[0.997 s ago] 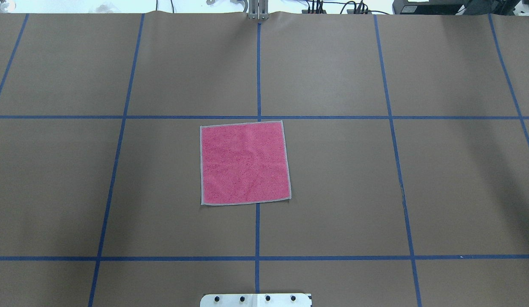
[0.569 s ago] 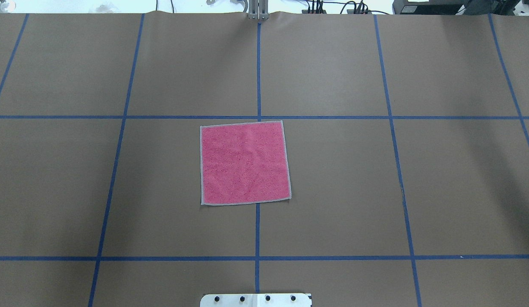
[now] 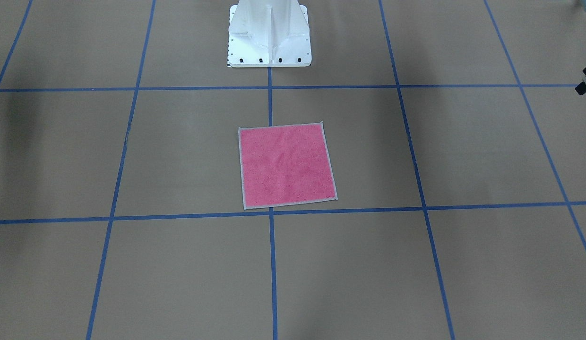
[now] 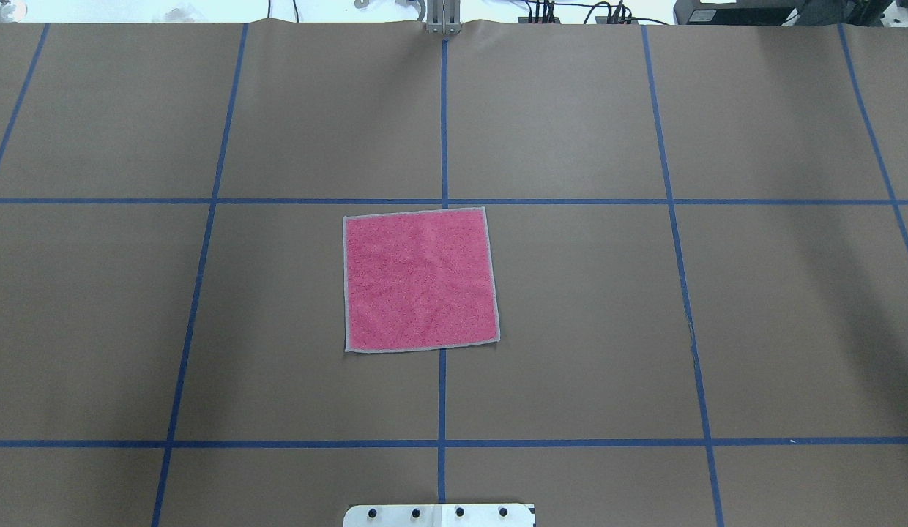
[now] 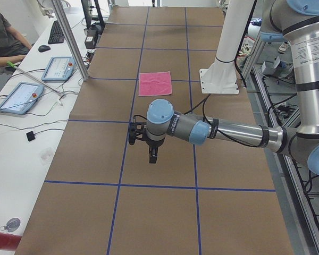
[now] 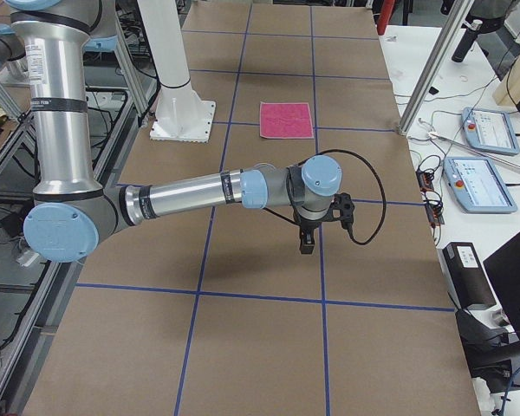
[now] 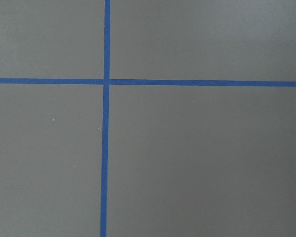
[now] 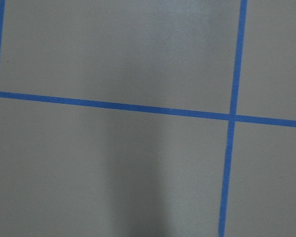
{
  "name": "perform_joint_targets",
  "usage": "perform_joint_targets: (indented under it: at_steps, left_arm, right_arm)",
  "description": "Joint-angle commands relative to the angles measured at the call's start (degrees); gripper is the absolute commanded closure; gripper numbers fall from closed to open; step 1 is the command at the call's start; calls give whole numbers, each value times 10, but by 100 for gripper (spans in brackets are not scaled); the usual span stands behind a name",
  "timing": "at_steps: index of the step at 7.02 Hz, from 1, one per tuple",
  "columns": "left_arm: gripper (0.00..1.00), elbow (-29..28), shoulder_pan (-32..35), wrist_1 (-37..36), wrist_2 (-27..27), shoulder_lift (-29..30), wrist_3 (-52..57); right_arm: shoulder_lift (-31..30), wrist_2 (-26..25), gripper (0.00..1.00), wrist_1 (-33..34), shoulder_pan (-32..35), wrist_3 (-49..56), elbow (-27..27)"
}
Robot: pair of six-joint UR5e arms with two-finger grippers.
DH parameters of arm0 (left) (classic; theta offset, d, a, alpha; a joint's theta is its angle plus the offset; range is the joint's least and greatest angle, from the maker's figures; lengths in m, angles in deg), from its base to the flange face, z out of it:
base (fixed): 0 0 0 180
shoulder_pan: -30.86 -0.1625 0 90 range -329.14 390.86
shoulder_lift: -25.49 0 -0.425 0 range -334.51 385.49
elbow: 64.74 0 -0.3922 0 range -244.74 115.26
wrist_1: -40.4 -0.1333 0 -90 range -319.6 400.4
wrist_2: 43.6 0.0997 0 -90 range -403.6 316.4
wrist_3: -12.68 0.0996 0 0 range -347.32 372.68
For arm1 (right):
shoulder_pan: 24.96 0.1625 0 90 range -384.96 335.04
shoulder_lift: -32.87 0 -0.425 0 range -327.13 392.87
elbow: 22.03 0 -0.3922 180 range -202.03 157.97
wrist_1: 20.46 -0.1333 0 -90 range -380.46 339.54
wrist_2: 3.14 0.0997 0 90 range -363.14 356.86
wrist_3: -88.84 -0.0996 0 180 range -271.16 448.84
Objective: Fold towel twice with both arms
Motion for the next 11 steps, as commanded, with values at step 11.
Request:
perform_joint_targets:
  at_steps: [11]
  left_arm:
    - [0,24,-513,49,308,282,-798]
  right_arm:
    - [101,-446,7,-294,-607,-950,121]
